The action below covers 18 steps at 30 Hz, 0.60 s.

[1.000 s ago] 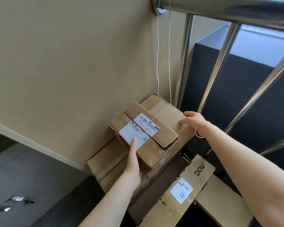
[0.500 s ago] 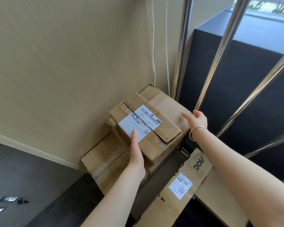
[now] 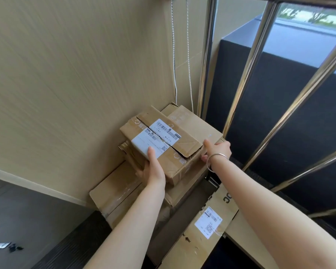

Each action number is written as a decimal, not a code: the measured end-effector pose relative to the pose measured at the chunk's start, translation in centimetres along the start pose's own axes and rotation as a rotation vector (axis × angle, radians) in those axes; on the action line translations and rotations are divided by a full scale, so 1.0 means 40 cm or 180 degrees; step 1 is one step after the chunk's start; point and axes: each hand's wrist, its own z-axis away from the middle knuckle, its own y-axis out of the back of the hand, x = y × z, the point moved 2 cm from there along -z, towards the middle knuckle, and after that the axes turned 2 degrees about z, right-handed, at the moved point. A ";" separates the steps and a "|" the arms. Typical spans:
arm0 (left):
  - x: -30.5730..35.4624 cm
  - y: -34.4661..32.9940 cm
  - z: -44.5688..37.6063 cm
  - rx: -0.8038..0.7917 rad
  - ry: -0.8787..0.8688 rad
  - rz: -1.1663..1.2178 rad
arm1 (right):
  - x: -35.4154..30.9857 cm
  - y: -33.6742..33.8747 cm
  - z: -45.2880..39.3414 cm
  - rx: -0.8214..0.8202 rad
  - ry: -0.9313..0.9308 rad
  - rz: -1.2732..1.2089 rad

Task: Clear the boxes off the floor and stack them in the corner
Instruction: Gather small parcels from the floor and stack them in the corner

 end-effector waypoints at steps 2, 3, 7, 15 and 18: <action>0.020 -0.007 -0.016 -0.0032 -0.0032 -0.0109 | -0.016 -0.010 -0.009 -0.0291 -0.0068 -0.0073; 0.028 -0.011 -0.026 -0.0049 -0.0027 -0.0145 | -0.025 -0.015 -0.009 -0.0458 -0.0075 -0.0086; 0.056 -0.013 -0.050 -0.0291 0.0089 -0.0348 | -0.045 -0.045 -0.023 -0.0969 0.0110 0.0003; 0.069 -0.003 -0.056 -0.0707 -0.0013 -0.0534 | -0.033 -0.063 -0.028 -0.1225 0.0332 0.0104; 0.068 0.002 -0.056 -0.0768 -0.0077 -0.0588 | -0.037 -0.058 -0.013 -0.1282 0.0264 -0.0007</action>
